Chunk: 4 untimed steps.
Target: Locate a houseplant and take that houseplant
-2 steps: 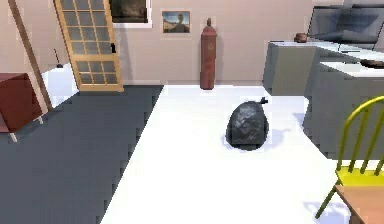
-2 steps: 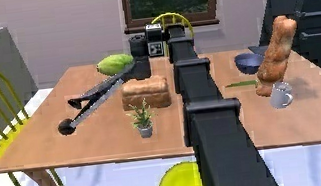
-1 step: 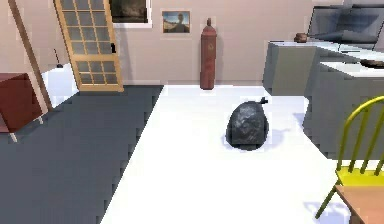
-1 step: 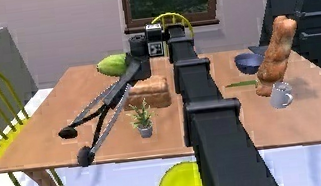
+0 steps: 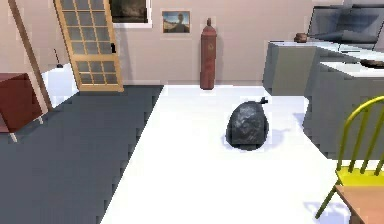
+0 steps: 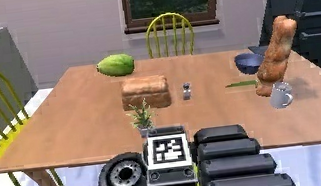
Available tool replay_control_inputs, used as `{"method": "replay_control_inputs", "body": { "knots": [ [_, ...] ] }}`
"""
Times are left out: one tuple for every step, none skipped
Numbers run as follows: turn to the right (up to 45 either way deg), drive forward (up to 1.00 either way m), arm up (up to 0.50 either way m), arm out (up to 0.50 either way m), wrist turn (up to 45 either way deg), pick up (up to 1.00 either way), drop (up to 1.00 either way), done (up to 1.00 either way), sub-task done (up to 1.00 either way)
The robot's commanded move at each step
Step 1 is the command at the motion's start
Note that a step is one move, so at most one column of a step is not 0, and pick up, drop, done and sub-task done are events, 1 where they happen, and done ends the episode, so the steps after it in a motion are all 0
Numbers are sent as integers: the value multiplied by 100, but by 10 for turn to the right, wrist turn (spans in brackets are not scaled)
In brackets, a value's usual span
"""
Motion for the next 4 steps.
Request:
{"method": "replay_control_inputs", "body": {
  "knots": [
    [0,5,0,0,0,0,0,0,0],
    [270,0,0,0,0,0,0,0,0],
    [0,30,0,0,0,0,0,0,0],
    [0,0,0,26,0,0,0,0,0]
  ]
}}
